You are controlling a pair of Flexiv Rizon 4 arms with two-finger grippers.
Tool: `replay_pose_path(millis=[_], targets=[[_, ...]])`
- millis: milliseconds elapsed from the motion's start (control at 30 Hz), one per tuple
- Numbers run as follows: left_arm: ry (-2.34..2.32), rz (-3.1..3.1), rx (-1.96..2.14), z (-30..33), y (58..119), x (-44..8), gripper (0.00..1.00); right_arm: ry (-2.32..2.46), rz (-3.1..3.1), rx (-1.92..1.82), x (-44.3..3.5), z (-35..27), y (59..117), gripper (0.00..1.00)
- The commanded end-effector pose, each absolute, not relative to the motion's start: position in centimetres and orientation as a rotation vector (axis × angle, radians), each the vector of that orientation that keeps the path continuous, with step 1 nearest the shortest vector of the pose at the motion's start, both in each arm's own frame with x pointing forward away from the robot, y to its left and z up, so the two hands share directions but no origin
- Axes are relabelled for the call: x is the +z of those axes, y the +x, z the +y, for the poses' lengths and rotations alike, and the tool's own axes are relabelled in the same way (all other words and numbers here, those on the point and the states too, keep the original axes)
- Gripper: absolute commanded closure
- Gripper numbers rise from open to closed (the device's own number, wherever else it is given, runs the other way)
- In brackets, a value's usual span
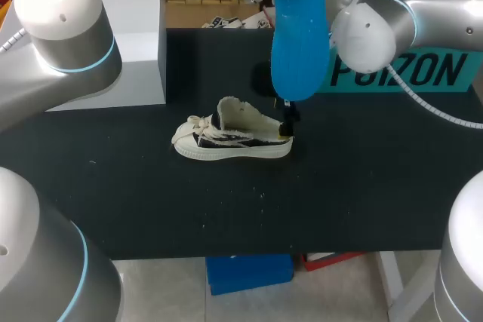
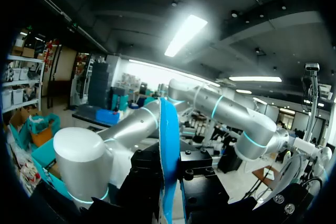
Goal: Take the shoe out of the shoebox, open the shoe tongue, remove and reinsert the insole, then place the shoe into the shoebox
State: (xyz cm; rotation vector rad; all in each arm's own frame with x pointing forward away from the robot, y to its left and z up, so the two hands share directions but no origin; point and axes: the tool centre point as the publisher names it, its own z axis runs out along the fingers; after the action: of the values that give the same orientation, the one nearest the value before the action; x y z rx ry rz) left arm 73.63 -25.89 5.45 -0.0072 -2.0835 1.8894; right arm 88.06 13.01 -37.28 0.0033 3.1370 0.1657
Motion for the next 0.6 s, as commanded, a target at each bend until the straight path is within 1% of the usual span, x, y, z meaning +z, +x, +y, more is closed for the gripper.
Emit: replay_pose_path(millis=[33,400,467,500,600], targets=[[-0.003,-2.085,1.895,-26.04,73.58,5.39,1.0,0.003,3.142,0.112,-37.36,13.36,88.15,0.0],[-0.003,-2.085,1.895,-26.04,73.58,5.39,1.0,0.01,3.129,0.17,-37.5,13.23,87.96,0.0],[-0.003,-2.085,1.895,-26.04,73.58,5.39,1.0,0.006,3.1,0.294,-37.51,13.19,87.88,0.0],[-0.003,-2.085,1.895,-26.04,73.58,5.39,1.0,0.014,3.065,0.415,-37.42,13.04,87.85,0.0],[-0.003,-2.085,1.895,-26.04,73.58,5.39,1.0,0.004,3.018,0.537,-37.45,12.57,87.84,0.0]])
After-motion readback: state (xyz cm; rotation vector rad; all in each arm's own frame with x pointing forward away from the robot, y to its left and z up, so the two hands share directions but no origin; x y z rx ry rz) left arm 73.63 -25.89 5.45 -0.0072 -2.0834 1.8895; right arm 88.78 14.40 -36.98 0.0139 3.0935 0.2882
